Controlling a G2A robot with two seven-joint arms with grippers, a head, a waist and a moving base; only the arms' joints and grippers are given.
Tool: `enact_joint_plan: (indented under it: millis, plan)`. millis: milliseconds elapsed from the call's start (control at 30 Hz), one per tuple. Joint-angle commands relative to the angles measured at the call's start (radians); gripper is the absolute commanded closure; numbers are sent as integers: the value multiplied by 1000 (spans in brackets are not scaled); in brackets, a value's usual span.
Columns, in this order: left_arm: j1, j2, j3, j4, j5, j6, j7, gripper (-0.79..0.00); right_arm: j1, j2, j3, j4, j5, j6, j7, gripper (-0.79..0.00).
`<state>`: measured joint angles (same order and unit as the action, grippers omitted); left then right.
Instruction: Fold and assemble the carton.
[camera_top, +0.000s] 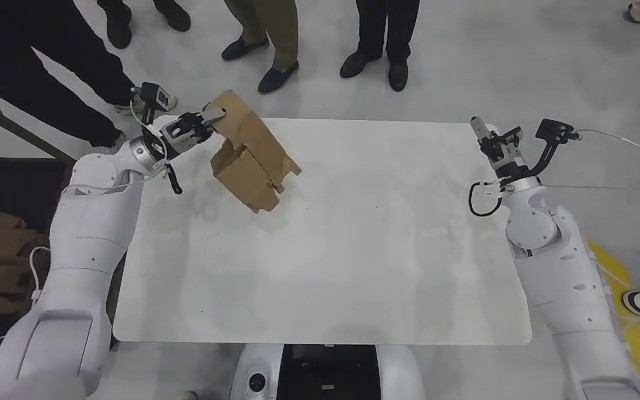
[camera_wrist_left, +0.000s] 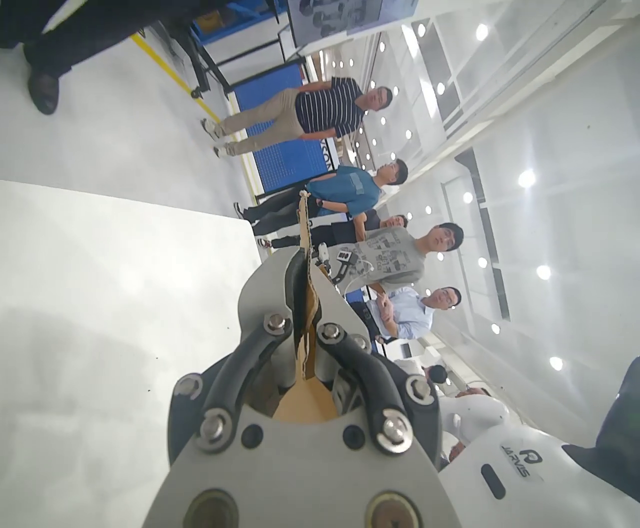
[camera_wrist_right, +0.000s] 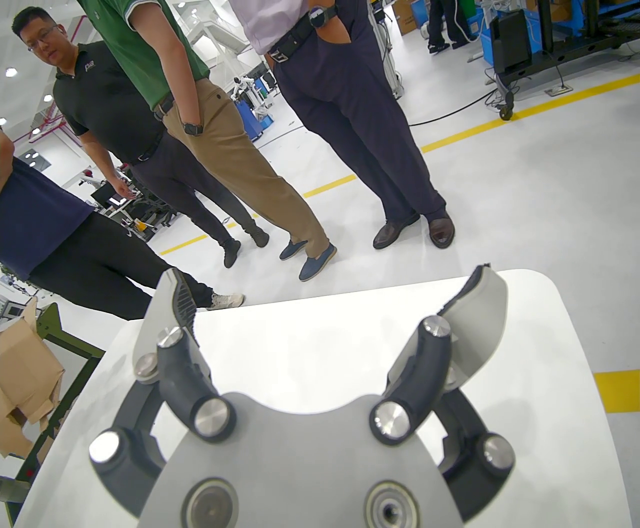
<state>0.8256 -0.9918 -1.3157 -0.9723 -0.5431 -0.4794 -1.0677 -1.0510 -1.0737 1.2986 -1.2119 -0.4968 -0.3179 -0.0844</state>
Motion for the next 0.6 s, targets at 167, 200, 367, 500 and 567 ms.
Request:
enact_joint_plan:
  millis: [167, 200, 367, 500, 567]
  plan:
    - [-56, -34, 108, 10, -16, -8, -64, 0, 0, 0, 0, 0, 0, 0, 0, -785]
    - [-60, -38, 118, 13, -19, -9, -70, 0, 0, 0, 0, 0, 0, 0, 0, -785]
    - [-84, -55, 162, 30, -33, -13, -106, 0, 0, 0, 0, 0, 0, 0, 0, -785]
    - [-99, -65, 177, 51, -67, -10, -125, 0, 0, 0, 0, 0, 0, 0, 0, -785]
    - [-99, -65, 177, 51, -67, -10, -125, 0, 0, 0, 0, 0, 0, 0, 0, -785]
